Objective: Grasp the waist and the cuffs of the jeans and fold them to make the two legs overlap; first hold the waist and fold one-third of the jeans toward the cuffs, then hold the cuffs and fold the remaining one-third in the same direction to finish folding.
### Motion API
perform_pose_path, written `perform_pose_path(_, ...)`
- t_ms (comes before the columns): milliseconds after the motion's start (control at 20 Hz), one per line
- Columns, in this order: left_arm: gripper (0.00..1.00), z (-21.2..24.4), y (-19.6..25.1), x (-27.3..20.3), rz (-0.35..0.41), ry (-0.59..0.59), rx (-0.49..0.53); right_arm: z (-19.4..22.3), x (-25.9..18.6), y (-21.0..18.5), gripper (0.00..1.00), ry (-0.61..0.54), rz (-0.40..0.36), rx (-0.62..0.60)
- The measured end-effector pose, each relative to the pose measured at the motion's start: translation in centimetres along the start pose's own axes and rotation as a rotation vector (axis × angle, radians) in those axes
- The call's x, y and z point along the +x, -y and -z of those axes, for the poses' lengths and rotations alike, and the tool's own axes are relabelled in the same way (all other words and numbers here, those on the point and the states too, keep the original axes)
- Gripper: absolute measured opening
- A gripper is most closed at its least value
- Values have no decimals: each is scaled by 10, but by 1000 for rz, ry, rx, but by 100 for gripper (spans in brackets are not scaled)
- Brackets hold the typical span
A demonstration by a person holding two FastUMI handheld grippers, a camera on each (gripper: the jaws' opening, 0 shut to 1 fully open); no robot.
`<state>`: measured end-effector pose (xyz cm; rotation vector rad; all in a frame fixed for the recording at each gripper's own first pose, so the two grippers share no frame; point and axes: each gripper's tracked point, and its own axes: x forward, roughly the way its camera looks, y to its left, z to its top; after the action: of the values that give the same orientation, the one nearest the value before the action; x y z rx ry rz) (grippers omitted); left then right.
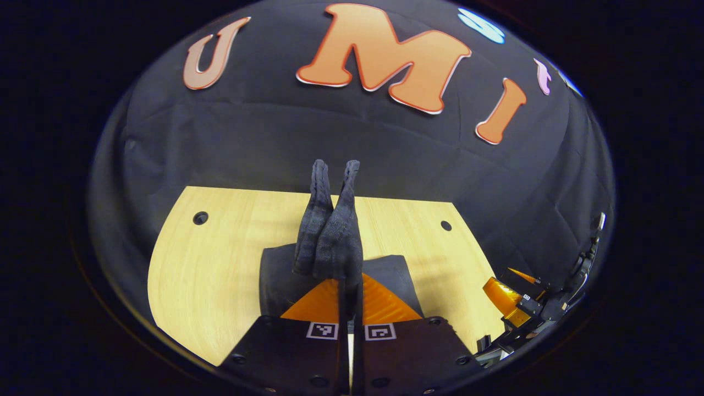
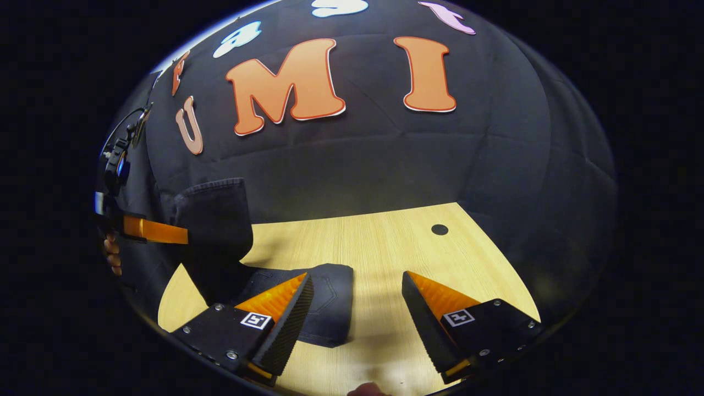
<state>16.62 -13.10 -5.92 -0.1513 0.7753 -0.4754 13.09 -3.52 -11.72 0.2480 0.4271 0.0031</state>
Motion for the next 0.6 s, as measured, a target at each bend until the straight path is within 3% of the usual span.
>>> perform_pose_path(600,3,76,69,74,18,-217,181,20,13,37,98,-59,-1,24)
